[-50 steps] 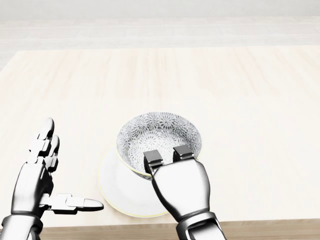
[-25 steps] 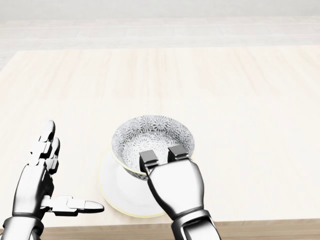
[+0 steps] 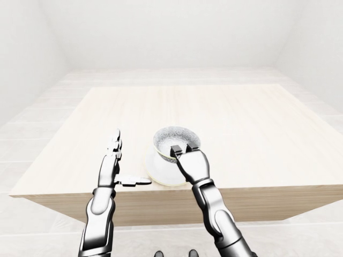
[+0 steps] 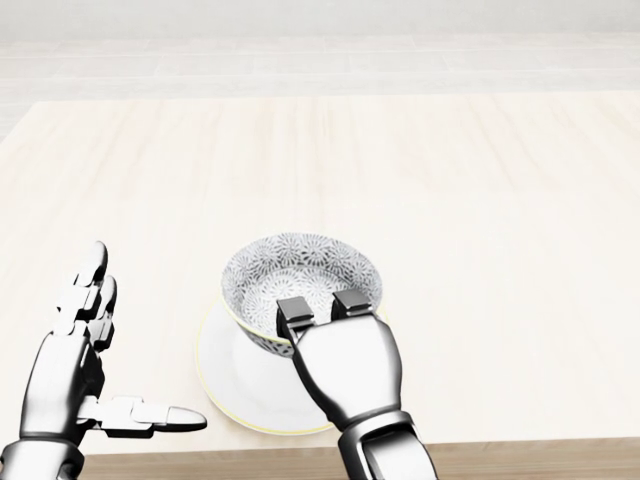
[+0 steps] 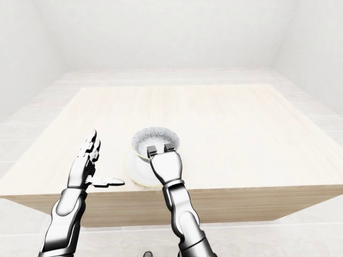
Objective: Put the bowl on the plate.
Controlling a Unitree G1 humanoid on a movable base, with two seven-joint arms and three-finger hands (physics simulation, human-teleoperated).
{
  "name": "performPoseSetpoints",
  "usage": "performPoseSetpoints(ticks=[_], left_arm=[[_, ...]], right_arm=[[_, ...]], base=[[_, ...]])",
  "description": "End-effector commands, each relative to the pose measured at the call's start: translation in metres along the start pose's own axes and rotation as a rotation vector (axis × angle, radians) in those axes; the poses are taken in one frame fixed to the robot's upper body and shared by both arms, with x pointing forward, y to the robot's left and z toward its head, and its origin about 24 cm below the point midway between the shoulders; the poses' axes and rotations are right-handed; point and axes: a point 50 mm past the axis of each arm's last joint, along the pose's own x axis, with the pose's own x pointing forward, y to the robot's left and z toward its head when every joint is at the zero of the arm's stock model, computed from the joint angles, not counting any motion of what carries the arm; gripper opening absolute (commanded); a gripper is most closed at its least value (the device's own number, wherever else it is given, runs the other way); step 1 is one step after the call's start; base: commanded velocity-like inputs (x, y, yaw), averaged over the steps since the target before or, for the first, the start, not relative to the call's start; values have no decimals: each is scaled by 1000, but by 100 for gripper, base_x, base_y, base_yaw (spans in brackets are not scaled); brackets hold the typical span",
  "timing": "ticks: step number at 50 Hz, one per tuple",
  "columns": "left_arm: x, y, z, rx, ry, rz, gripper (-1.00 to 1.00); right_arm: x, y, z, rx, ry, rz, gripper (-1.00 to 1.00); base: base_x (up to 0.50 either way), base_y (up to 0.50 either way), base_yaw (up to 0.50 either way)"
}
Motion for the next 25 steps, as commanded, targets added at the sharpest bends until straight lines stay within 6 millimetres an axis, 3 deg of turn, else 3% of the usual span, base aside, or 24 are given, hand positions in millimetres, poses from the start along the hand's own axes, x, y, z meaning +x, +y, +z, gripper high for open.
performPoseSetpoints(ticks=[1,25], left_arm=[[-2,-1,1,3,-5,-3,100],[1,-1,1,6,1,-3,100]], right_arm=[[1,4,1,8,-1,-21,-73],[-9,18,6,-17,-20,-1,-73]], base=[[0,0,0],[0,0,0]])
